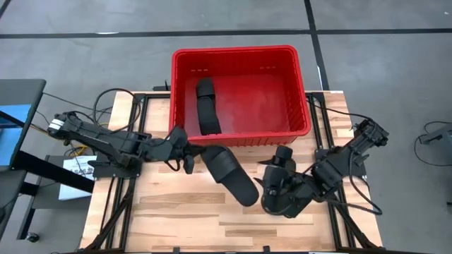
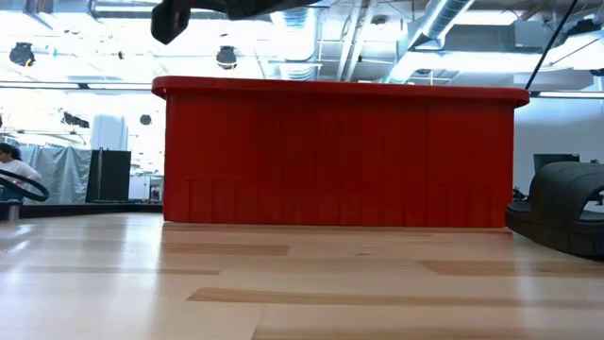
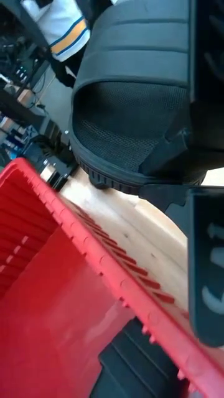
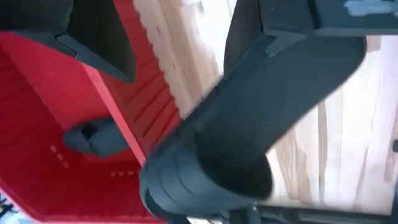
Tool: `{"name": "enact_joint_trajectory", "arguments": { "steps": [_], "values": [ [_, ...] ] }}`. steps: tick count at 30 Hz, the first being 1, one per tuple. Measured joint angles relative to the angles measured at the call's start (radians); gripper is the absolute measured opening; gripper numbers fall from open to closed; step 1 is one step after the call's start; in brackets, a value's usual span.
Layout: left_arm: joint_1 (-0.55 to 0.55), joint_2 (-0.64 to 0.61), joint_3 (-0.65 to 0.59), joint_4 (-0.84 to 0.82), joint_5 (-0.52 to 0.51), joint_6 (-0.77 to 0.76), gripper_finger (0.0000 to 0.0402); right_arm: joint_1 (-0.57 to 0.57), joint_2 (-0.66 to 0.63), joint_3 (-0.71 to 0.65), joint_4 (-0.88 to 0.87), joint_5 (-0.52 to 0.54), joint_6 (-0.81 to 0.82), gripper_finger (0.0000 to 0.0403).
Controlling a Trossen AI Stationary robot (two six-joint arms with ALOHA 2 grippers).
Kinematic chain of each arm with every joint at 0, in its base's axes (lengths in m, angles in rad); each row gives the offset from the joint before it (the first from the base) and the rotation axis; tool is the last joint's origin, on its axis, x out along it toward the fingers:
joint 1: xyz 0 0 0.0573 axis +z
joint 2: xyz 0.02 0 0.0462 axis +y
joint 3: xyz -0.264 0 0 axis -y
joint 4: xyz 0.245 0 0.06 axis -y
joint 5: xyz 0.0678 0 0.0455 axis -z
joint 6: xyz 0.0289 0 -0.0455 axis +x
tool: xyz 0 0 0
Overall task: Pick and place slides into bin
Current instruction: Put the black slides into the red bin
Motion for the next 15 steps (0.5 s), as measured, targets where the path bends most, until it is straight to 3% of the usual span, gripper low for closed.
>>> {"name": "enact_joint_trajectory", "arguments": {
  "steps": [9, 15],
  "values": [
    [0.029, 0.0, 0.0, 0.0, 0.003, 0.012, 0.0, -0.044, 0.0, 0.0, 0.175, -0.004, -0.186, 0.0217],
    [0.029, 0.0, 0.0, 0.004, 0.004, 0.011, 0.0, -0.09, 0.0, 0.0, 0.211, -0.084, -0.243, 0.021]
  ]
}}
